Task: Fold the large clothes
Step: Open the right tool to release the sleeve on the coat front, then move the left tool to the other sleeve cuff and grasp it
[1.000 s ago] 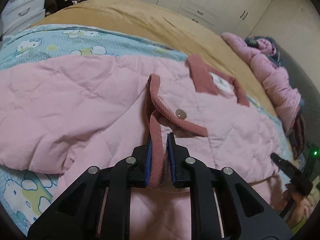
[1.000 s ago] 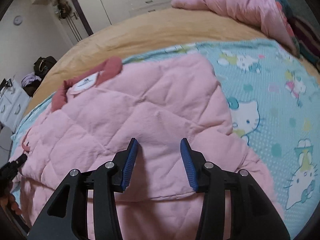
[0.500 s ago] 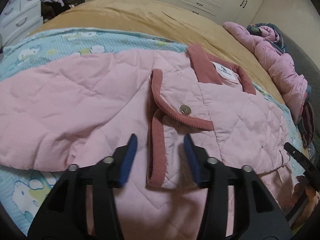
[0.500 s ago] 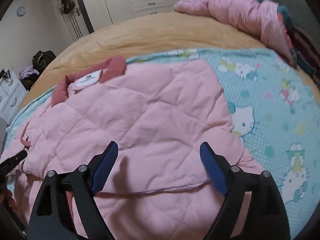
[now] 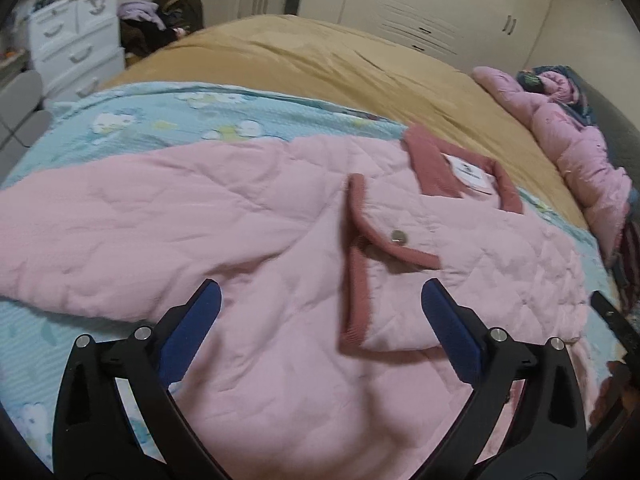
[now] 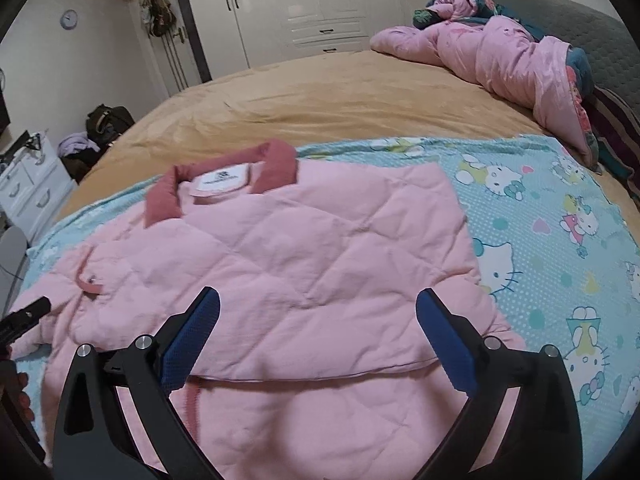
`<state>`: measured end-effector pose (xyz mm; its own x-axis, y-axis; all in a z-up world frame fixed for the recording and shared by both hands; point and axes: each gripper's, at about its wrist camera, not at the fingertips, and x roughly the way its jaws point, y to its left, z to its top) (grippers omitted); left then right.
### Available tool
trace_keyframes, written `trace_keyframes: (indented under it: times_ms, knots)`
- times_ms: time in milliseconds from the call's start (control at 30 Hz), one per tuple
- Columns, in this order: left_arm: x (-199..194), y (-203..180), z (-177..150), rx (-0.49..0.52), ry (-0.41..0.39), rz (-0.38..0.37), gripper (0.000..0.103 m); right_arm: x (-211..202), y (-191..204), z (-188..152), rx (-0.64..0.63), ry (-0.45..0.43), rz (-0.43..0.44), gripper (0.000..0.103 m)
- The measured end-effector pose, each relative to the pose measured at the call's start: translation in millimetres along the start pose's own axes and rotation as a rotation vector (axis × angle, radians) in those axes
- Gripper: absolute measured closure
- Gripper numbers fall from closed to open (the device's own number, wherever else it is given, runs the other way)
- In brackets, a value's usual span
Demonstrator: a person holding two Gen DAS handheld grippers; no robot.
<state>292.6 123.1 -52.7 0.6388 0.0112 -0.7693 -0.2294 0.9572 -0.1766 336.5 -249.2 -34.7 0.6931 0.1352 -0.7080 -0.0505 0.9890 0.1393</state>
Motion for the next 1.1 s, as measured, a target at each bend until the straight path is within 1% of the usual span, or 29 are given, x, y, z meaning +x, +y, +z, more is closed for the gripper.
trace_keyframes:
  times_ms: [100,167,267,333,433,633,800,1000,1100]
  knots:
    - [-9.7,4.6,-0.3,0.011,-0.006,0.065,0.009,-7.6,17.7,1.0,-0.034,-0.015,0.025,0.005]
    - [-15.8,9.6,-1.0,0.005,-0.01,0.07,0.009,-11.4,30.5,1.9,-0.056,-0.023,0.039,0.005]
    - [-24.6,22.2,1.4,-0.038,-0.025,0.083,0.009,-17.8,52.9,2.7,-0.086,-0.029,0.077,0.005]
    - [-28.5,31.2,3.4,-0.063,-0.039,0.104,0.009,-22.4,70.6,2.9,-0.112,-0.035,0.097,0.005]
    - [-32.7,40.3,5.4,-0.071,-0.045,0.134,0.009,-30.1,95.8,3.7,-0.153,-0.045,0.122,0.005]
    - [-43.3,63.8,9.0,-0.134,-0.058,0.158,0.009,-41.1,136.9,6.1,-0.191,-0.059,0.18,0.004]
    - [-53.3,83.6,12.5,-0.15,-0.086,0.228,0.009,-45.7,167.9,6.9,-0.229,-0.059,0.215,0.004]
    - [-62.4,115.1,13.3,-0.237,-0.097,0.25,0.009,-46.7,203.3,5.2,-0.27,-0.051,0.261,0.004]
    - [-66.3,127.3,12.9,-0.253,-0.103,0.284,0.009,-45.4,221.1,2.2,-0.295,-0.046,0.28,0.004]
